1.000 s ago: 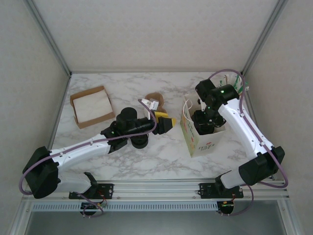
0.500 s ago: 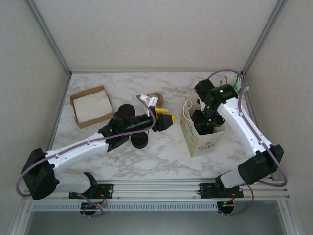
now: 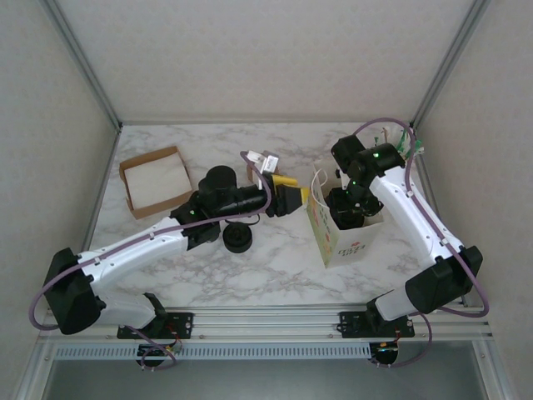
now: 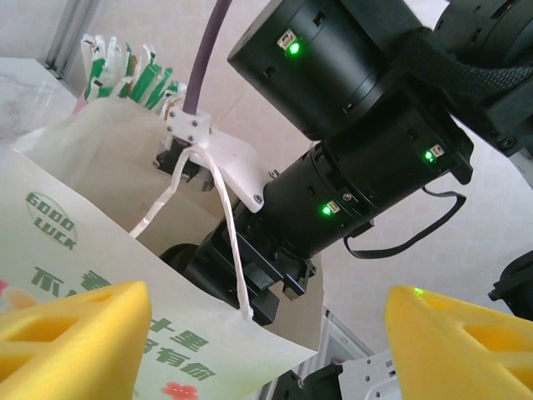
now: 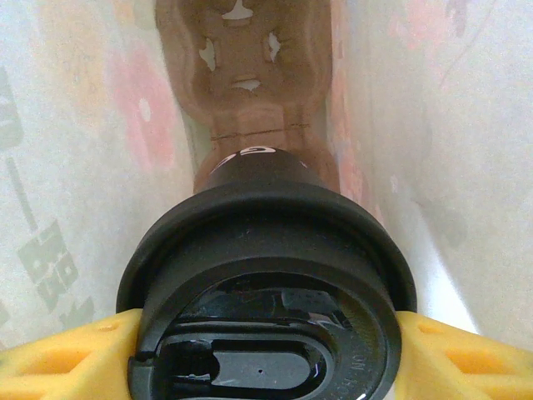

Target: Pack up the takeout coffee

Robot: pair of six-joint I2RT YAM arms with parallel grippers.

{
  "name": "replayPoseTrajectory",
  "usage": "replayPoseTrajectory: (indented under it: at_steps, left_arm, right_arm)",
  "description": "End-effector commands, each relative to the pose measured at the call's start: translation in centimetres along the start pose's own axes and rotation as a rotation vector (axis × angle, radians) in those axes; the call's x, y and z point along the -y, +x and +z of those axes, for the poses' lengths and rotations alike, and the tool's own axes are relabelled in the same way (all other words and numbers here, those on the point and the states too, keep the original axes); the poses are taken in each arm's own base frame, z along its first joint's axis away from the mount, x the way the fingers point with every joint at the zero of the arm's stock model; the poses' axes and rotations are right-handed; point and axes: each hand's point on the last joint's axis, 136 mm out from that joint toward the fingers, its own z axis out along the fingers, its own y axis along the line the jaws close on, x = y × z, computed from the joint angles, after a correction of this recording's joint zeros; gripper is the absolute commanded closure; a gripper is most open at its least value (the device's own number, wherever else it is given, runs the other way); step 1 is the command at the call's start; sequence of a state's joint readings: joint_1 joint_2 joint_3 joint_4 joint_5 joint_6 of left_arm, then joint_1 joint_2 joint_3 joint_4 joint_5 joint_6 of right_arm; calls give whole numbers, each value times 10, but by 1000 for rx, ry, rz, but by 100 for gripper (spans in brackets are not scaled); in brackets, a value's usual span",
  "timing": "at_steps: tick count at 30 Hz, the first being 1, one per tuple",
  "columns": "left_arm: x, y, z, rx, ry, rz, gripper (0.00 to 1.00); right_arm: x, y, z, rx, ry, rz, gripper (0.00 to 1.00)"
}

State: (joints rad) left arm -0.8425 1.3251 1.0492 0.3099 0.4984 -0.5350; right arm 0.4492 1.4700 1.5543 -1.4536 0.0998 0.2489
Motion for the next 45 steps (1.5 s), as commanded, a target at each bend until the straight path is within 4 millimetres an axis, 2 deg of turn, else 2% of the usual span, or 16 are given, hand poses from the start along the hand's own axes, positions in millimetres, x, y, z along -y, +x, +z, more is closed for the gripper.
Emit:
replayPoseTrajectory:
  at_steps: [1,6,11,17,27,30,35,41,45]
  left_arm:
    - [8,-2,4,-11,15,33,28]
    - [6,-3,6,-5,3,37,30]
    - [11,-5,8,-7,19,34,34]
    - [17,-9,11,-5,32,39,34]
    - [23,-5,18,-22,49,45,38]
    - [18,-2,22,-30,34,45,43]
    - [-1,0,30,-35,-47,31,56]
    - [-2,0,31,-31,-53,20,72]
    - [-1,-2,29,-25,-56,17,75]
  right_arm:
    - [-1,1,4,-18,-9,-5,32]
    - [0,0,6,-18,-7,-6,32]
    - [2,0,9,-25,2,-3,32]
    - [9,2,7,-23,23,9,32]
    - [8,0,14,-31,20,15,32]
    - [7,0,18,-38,14,16,32]
    - [6,1,17,-33,4,18,32]
    - [6,4,17,-32,2,17,32]
    - [6,5,17,-29,1,17,32]
